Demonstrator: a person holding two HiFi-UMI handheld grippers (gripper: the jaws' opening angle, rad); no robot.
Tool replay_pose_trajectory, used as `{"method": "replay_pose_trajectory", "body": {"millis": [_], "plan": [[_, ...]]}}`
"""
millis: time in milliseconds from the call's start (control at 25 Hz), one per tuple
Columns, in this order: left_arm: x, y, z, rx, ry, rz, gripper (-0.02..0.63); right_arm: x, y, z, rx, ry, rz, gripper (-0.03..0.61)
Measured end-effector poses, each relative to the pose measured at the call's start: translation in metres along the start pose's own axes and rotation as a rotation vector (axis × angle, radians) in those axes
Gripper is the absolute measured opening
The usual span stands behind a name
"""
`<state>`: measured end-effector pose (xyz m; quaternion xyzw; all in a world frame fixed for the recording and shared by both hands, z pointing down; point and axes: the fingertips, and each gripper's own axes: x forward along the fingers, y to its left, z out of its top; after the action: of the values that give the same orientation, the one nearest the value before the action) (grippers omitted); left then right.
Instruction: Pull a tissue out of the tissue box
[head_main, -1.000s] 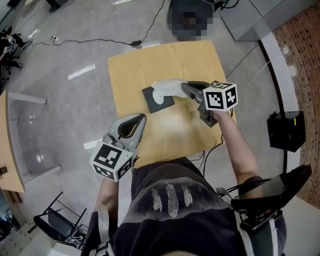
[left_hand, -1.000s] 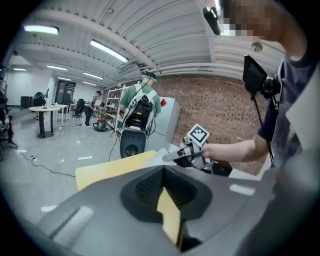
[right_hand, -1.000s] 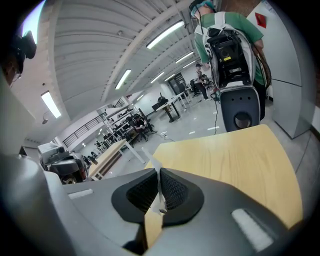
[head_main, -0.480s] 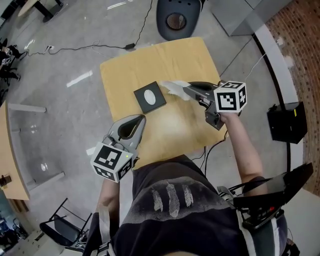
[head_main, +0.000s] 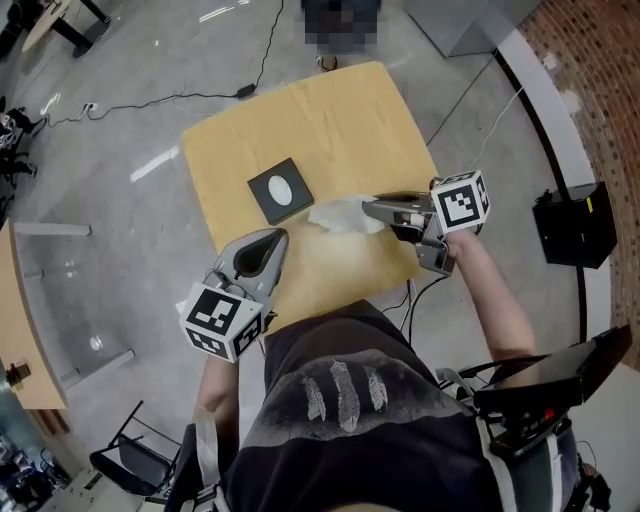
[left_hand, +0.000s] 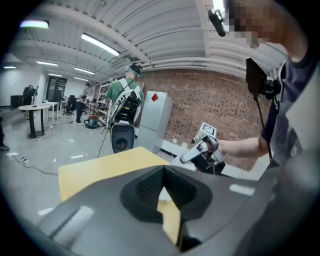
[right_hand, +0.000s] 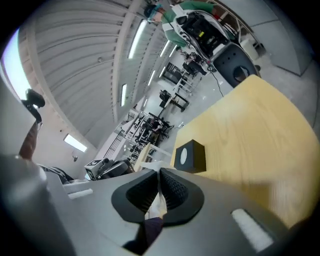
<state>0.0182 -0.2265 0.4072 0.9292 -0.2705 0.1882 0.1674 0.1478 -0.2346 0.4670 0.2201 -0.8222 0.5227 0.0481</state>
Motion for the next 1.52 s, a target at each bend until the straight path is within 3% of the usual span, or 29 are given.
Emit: {"method": "replay_pose_trajectory", "body": {"millis": [120, 200, 400, 760, 920, 1120, 1320, 1520], "plan": [[0.007, -0.008, -0.001, 0.007, 0.015, -0.012, 0.003, 0.008, -0.023, -0.023, 0.135, 0.032, 0.045, 0.0], [0.01, -0.014, 0.0, 0.013, 0.021, -0.017, 0.003, 0.006, -0.054, -0.045, 0.206, 0.083, -0.041, 0.0], [0.008, -0.016, -0.004, 0.021, 0.047, -0.003, 0.003, 0.007, -0.102, -0.076, 0.209, 0.15, -0.147, 0.0], [0.005, -0.021, -0.011, 0.028, 0.089, -0.003, 0.003, -0.001, -0.153, -0.087, 0.075, 0.237, -0.38, 0.005], [0.007, -0.026, -0.009, 0.038, 0.098, -0.021, 0.003, -0.006, -0.166, -0.095, 0.026, 0.303, -0.457, 0.126], [0.009, -0.035, -0.008, 0.059, 0.103, -0.028, 0.003, -0.024, -0.182, -0.093, -0.057, 0.312, -0.591, 0.226], [0.008, -0.04, -0.011, 0.063, 0.105, -0.031, 0.003, -0.044, -0.193, -0.088, -0.079, 0.289, -0.652, 0.242], [0.017, -0.046, -0.019, 0.07, 0.121, -0.05, 0.003, -0.058, -0.209, -0.096, -0.151, 0.377, -0.751, 0.27]]}}
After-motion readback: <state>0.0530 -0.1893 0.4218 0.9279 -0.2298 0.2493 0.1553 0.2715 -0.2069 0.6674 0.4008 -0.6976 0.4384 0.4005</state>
